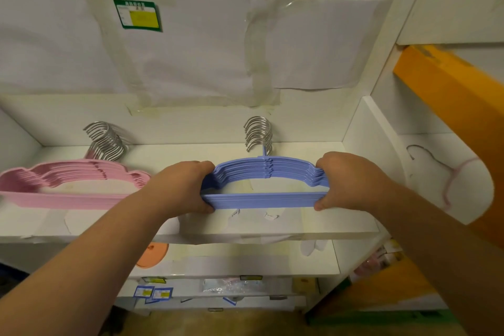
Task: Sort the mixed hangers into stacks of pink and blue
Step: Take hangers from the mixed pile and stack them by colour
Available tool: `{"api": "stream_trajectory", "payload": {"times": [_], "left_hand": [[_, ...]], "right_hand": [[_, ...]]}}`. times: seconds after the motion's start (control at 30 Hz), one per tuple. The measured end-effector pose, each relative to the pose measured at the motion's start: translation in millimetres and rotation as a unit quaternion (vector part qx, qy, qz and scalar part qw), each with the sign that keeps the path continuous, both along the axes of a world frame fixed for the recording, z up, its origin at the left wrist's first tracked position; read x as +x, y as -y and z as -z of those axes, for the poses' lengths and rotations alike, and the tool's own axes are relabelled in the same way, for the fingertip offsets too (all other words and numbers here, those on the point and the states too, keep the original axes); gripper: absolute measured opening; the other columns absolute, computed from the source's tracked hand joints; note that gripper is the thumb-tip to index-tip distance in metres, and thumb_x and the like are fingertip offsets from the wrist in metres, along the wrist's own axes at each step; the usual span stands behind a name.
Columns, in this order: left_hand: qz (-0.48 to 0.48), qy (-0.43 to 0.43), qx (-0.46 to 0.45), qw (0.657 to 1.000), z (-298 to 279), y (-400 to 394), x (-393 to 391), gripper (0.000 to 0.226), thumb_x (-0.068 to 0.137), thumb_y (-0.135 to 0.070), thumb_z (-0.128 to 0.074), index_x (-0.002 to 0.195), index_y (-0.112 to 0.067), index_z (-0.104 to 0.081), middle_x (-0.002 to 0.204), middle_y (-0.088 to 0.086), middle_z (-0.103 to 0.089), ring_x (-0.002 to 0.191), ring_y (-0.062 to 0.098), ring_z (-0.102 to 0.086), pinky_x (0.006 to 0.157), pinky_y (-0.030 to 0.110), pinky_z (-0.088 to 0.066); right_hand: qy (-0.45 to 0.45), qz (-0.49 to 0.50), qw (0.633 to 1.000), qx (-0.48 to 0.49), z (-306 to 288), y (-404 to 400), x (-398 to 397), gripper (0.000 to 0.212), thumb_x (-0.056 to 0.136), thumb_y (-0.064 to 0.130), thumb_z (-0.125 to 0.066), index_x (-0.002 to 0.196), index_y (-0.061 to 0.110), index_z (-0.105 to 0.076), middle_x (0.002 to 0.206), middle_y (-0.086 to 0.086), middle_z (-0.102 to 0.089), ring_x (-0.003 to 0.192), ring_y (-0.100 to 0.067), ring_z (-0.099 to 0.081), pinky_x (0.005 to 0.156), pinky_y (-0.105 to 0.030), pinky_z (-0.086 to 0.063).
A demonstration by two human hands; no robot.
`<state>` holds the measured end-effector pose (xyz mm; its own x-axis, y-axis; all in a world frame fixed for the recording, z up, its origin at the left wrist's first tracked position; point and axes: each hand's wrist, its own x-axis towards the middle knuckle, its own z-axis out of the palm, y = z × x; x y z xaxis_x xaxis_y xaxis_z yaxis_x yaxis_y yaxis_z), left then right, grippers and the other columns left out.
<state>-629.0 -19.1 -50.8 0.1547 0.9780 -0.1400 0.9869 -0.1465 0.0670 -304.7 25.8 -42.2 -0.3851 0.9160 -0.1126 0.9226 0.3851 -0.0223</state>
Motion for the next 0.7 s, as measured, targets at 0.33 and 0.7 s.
{"api": "stream_trajectory", "payload": {"times": [0.33,0.7], "left_hand": [[0.015,-0.020,-0.008,1.000,-1.1,-3.1,0.8,0.049,0.063,-0.050,-0.076,0.091,-0.031,-0.041,0.083,-0.011,-0.049,0.075,0.012,-0.050,0.056,0.027,-0.033],[0.008,-0.023,0.007,1.000,0.8,0.5,0.8,0.048,0.062,-0.051,-0.074,0.091,-0.034,-0.039,0.086,-0.011,-0.052,0.074,0.013,-0.052,0.059,0.029,-0.038]], "right_hand": [[-0.001,0.007,1.000,-0.027,-0.8,-3.2,1.2,0.055,0.053,0.058,-0.079,0.091,0.026,-0.055,0.082,0.009,-0.054,0.069,-0.011,-0.056,0.062,-0.029,-0.050],[0.025,-0.008,1.000,-0.007,-2.3,-1.0,2.1,0.050,0.057,0.062,-0.073,0.090,0.028,-0.057,0.078,0.010,-0.056,0.068,-0.010,-0.055,0.065,-0.030,-0.052]]}}
